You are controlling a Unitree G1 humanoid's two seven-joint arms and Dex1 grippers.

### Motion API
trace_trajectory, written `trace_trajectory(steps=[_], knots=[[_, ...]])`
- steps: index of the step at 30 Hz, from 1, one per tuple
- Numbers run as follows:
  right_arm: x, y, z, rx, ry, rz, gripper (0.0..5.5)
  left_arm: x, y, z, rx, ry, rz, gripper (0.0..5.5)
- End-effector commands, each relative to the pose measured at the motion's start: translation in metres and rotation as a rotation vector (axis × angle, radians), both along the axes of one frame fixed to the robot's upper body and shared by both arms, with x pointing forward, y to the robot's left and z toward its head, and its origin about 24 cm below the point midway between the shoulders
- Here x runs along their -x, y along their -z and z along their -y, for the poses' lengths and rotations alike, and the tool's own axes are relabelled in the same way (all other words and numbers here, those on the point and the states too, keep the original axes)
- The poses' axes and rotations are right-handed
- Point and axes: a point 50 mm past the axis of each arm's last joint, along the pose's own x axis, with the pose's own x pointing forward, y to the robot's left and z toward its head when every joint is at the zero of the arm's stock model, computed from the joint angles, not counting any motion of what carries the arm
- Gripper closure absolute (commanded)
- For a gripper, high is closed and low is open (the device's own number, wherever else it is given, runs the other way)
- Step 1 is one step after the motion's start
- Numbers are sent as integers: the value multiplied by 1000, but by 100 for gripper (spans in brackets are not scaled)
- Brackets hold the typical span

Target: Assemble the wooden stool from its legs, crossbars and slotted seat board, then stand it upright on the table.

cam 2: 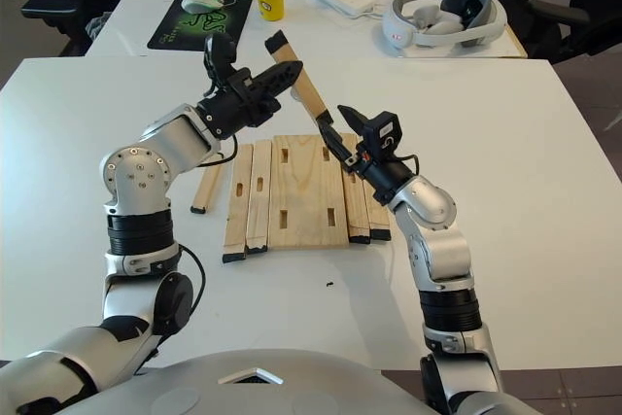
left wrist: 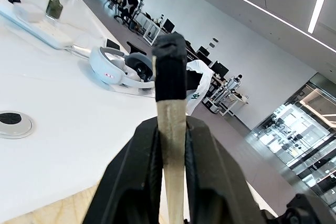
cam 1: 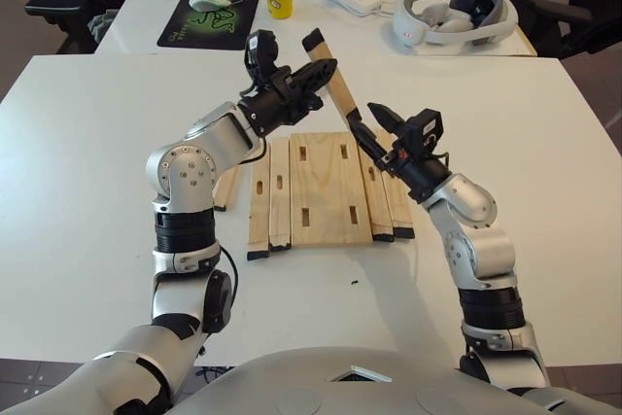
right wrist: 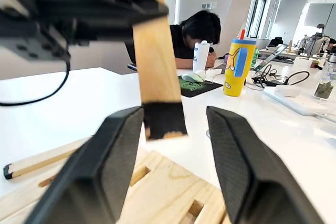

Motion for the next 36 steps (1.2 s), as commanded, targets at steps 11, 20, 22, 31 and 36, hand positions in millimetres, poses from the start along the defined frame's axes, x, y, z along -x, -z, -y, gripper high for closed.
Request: trace_trajectory(steps=[11, 20, 22, 31, 36], knots=[[2, 41, 41, 166, 265, -131, 325, 37, -12, -40, -259, -375, 138, 507], [-7, 38, 61, 171, 423, -141, 325, 78, 42, -35, -364, -365, -75, 507], [-8, 36, 58, 169, 414, -137, 325, 79, 48, -34, -341, -386, -115, 507], [-10, 38, 36, 166, 307, -166, 325, 79, 56, -42, -326, -589, -111, 507], [-11, 38, 36, 174, 297, -173, 325, 85, 65, -44, -357, -625, -118, 507]])
